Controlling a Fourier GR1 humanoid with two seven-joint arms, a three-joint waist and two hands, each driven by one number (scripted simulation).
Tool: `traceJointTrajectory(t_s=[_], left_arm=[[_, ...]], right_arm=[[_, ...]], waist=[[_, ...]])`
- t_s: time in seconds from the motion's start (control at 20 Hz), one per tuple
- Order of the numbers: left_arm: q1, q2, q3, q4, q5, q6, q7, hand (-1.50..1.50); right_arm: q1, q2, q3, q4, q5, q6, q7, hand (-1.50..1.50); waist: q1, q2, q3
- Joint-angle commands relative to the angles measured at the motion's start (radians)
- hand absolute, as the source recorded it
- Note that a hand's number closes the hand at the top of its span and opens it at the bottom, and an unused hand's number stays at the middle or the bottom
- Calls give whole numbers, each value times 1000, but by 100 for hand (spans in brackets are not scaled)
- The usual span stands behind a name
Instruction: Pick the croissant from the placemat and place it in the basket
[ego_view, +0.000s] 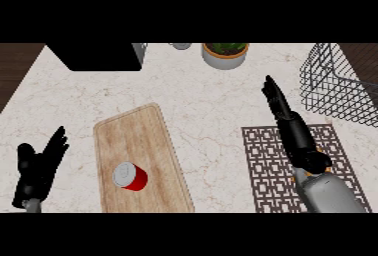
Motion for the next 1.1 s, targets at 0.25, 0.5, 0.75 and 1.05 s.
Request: traceJointTrajectory(t_s=[0.25, 0.5, 0.75, 1.05], left_arm=[[38, -126, -82, 21, 3, -8, 49, 0], [61, -101, -87, -11, 9, -56, 84, 0], [102, -126, -88, -30, 2, -33, 57, 0], [95, -77, -60, -54, 16, -57, 102, 0]], right_arm=[[-70, -143, -324, 49, -404, 378, -35, 150], [26, -12, 4, 8, -36, 263, -124, -150], [4, -97, 20, -107, 138, 80, 149, -150], [-100, -428, -77, -124, 357, 106, 402, -150]], waist=[[-14, 27, -13], [-4, 21, -15], [-17, 15, -19], [-36, 9, -22]])
